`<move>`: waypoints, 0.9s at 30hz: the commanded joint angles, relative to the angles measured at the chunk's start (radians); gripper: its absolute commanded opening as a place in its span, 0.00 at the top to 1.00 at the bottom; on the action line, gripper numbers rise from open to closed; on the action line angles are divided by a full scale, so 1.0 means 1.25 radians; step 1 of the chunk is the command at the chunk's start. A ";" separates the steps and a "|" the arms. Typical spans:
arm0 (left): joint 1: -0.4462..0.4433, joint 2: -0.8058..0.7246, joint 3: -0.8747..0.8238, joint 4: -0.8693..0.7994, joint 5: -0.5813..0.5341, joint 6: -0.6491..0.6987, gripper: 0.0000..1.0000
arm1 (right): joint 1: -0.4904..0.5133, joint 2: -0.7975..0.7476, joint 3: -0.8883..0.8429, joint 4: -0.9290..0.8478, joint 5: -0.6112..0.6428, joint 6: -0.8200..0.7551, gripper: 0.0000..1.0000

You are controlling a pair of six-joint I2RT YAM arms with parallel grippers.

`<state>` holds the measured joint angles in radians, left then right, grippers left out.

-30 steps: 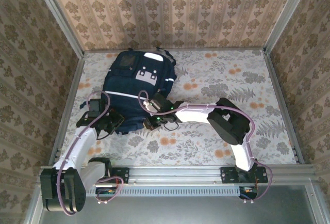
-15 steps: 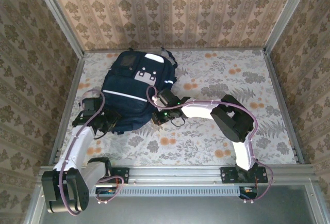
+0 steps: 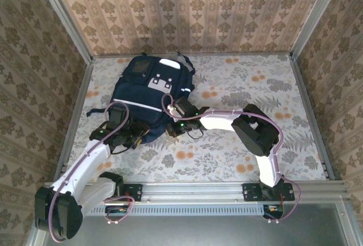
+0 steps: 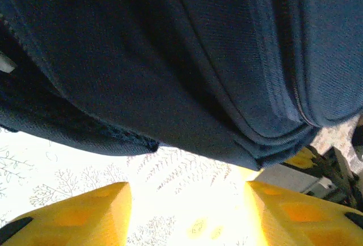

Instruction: Pack the student bag

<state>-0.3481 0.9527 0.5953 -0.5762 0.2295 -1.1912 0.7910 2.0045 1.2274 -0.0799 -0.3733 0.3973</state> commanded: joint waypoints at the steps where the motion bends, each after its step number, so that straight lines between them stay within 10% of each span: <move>1: -0.013 0.029 0.010 0.032 -0.046 -0.050 0.45 | 0.003 -0.017 -0.007 0.010 -0.018 0.014 1.00; 21: -0.025 0.101 0.042 0.099 -0.117 0.020 0.50 | 0.002 -0.015 0.003 0.003 -0.027 0.010 1.00; 27: -0.024 0.172 0.042 0.141 -0.100 0.038 0.80 | -0.005 -0.003 0.016 -0.012 -0.025 0.006 1.00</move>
<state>-0.3790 1.1423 0.6285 -0.4358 0.1070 -1.1770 0.7898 2.0037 1.2171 -0.0727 -0.3775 0.4000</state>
